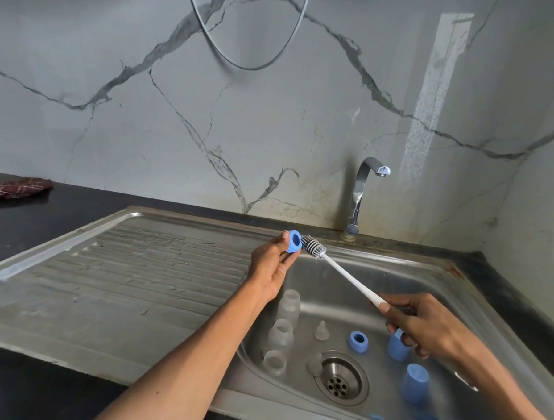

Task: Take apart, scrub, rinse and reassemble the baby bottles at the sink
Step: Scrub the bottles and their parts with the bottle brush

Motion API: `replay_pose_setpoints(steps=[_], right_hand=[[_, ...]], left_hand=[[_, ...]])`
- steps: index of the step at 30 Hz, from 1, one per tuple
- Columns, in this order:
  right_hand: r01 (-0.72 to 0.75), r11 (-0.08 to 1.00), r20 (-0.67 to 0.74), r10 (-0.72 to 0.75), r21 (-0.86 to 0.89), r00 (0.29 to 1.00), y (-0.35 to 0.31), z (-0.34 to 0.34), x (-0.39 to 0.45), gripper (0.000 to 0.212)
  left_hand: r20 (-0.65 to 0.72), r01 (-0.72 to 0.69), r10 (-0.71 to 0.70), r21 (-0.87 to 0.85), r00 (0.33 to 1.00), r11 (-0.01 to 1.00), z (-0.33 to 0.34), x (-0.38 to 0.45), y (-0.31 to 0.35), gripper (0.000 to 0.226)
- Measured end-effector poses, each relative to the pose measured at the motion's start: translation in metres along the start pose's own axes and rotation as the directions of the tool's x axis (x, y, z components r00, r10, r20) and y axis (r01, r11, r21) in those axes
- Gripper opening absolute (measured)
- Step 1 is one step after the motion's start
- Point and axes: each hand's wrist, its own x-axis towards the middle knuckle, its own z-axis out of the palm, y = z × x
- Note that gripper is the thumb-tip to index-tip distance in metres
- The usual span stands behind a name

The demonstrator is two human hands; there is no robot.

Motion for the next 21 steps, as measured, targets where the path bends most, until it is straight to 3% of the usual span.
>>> replay_pose_setpoints(steps=[8, 13, 21], right_hand=[[0.060, 0.998, -0.112, -0.062, -0.024, 0.992, -0.004, 0.002, -0.003, 0.029], [0.053, 0.995, -0.091, -0.060, -0.079, 0.994, -0.004, -0.003, -0.003, 0.027], [0.076, 0.974, -0.201, -0.119, -0.213, 0.972, -0.001, -0.002, -0.001, 0.031]], left_hand=[[0.122, 0.143, -0.148, 0.047, 0.982, 0.989, 0.010, -0.013, -0.007, 0.008], [0.048, 0.069, -0.068, -0.026, 0.997, 0.997, 0.004, -0.003, 0.001, 0.015], [0.118, -0.032, 0.001, 0.256, 0.993, 0.966, 0.008, -0.011, -0.013, 0.029]])
